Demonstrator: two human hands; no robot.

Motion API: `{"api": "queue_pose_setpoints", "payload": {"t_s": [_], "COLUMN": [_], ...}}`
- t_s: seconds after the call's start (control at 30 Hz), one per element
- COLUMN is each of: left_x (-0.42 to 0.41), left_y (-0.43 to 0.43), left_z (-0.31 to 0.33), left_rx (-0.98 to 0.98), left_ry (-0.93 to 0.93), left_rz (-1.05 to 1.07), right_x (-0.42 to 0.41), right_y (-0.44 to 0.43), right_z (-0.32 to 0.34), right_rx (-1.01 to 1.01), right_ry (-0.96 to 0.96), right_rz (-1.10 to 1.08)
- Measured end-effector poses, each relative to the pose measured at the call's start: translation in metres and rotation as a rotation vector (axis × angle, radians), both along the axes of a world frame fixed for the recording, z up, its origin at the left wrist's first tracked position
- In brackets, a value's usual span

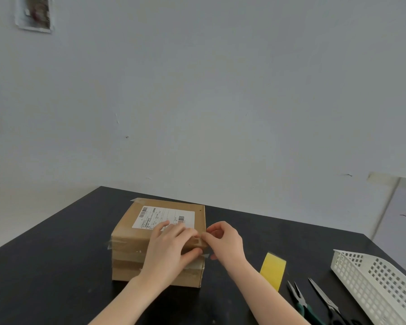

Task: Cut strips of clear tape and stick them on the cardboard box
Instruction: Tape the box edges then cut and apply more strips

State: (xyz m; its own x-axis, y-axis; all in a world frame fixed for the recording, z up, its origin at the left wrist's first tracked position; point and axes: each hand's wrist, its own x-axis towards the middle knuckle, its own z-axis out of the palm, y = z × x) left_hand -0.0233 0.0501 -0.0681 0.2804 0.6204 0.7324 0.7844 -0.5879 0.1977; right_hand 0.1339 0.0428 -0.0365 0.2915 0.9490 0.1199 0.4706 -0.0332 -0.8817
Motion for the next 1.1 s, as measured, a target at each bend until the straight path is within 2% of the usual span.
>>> {"api": "queue_pose_setpoints", "payload": {"t_s": [0.17,0.4,0.73,1.1], "left_x": [-0.001,0.001,0.028,0.034], "left_y": [0.001,0.0,-0.009,-0.009], "left_z": [0.0,0.008,0.008,0.004], "left_rx": [-0.037,-0.053,-0.023,-0.013], "left_ry": [0.01,0.055,0.231,0.202], "left_rz": [-0.025,-0.009,0.204,0.257], "right_x": [-0.002,0.016,0.031,0.028], "right_y": [0.002,-0.012,-0.02,-0.019], "right_z": [0.001,0.004,0.001,-0.003], "right_rx": [-0.041,-0.108,-0.058,-0.043], "right_ry": [0.04,0.312,0.204,0.171], "right_rz": [0.005,0.084,0.063,0.082]}}
